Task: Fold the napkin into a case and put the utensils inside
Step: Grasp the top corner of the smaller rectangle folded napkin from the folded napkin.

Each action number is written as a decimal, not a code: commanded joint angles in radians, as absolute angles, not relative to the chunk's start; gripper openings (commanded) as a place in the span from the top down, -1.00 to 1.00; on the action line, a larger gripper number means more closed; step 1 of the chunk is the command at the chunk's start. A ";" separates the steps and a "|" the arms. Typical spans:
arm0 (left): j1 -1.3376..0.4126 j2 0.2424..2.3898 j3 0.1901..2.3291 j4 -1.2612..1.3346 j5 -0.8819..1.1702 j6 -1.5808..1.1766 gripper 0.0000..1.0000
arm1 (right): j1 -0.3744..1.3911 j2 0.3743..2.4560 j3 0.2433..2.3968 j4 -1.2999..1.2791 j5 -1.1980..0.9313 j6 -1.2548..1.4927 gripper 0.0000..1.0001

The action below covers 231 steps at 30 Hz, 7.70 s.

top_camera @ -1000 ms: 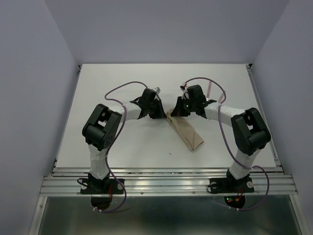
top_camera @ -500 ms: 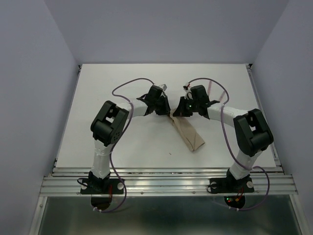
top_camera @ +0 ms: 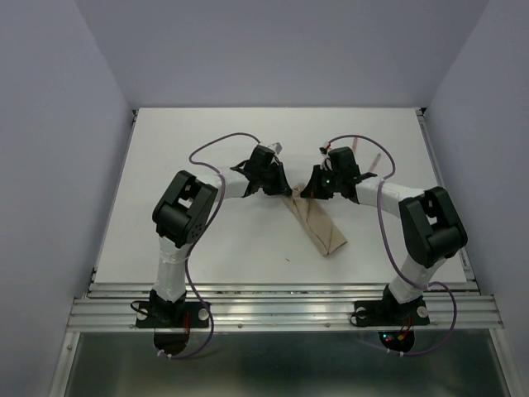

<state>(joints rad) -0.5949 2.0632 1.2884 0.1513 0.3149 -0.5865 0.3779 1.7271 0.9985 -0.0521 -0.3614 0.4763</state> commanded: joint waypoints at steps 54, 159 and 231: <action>-0.801 2.023 1.417 -0.163 -0.043 -0.420 0.29 | 0.302 1.730 0.951 0.080 -0.468 0.569 0.99; -0.650 1.853 1.166 0.098 0.290 -0.529 1.00 | 0.505 1.648 0.988 -0.046 -0.330 0.463 0.63; -0.647 1.842 1.138 0.107 0.313 -0.512 1.00 | 0.505 1.600 1.098 -0.176 -0.063 0.407 0.99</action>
<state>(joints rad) -0.6521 1.8950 1.1511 0.0860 0.2958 -0.5282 0.4988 1.6390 1.0420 -0.1638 -0.0845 0.4477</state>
